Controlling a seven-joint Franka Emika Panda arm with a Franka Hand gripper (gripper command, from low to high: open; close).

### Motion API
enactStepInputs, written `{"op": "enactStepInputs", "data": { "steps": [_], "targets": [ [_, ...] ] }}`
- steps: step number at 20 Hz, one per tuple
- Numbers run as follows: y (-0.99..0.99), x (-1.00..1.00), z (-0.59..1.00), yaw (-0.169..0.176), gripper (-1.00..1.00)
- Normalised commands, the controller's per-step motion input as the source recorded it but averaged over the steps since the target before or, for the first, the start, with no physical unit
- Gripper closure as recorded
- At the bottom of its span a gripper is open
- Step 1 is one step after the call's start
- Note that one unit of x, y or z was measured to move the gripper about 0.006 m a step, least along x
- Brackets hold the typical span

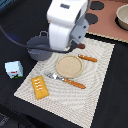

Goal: Interact with the objects in diverse but meaningful ways.

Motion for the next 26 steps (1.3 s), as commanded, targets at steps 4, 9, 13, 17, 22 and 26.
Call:
{"op": "enactStepInputs", "data": {
  "steps": [4,9,13,17,22,26],
  "targets": [
    [-0.46,-0.79,-0.22,-0.051,1.0],
    [-0.16,-0.66,0.0,-0.04,1.0],
    [-0.05,-0.4,0.01,-0.024,1.0],
    [-0.06,-0.06,0.07,-0.028,1.0],
    [-0.01,-0.29,0.0,0.0,1.0],
    [-0.06,0.03,0.0,0.0,1.0]
  ]
}}
